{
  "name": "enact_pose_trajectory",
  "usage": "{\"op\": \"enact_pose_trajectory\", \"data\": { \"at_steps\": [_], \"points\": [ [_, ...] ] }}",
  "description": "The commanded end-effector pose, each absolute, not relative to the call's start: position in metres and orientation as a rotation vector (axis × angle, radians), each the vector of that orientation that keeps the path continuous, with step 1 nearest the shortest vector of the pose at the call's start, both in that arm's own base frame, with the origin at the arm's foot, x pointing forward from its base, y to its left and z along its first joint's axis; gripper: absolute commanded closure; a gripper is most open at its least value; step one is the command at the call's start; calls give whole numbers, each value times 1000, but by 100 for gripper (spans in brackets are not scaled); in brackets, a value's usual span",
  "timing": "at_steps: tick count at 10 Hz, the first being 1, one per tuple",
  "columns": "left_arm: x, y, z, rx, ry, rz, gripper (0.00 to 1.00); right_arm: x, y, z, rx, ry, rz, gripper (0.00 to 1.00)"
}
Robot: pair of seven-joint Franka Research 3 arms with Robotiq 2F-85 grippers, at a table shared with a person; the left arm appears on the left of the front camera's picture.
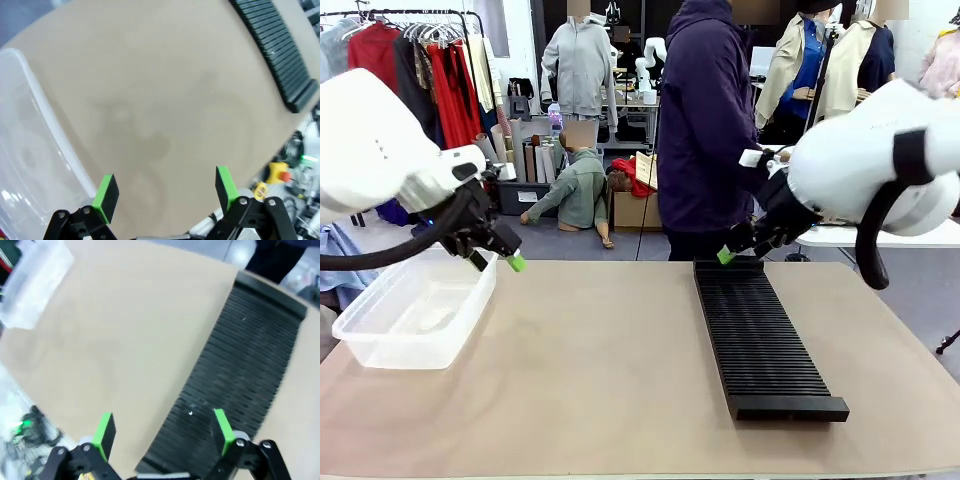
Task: Sort PCBs into racks and boxes based on the side picked up.
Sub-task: Pick up the Blank PCB handed by the Human.
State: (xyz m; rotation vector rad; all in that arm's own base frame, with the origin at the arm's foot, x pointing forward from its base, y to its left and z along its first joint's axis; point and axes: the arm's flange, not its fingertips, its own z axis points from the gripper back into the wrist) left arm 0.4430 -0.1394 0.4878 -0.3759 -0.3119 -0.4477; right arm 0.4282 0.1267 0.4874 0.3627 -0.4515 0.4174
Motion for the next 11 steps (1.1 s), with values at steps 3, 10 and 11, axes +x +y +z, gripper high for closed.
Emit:
{"op": "enact_pose_trajectory", "data": {
  "at_steps": [3, 10, 11],
  "points": [
    [444, -90, 512, -657, -343, -429, 0, 437, 71, 498, 716, -368, 335, 0],
    [420, 24, 527, -978, -538, -361, 0, 400, -44, 501, 1067, -479, 170, 0],
    [423, 33, 522, -1012, -537, -354, 0, 395, -51, 499, 1119, -489, 167, 0]
  ]
}}
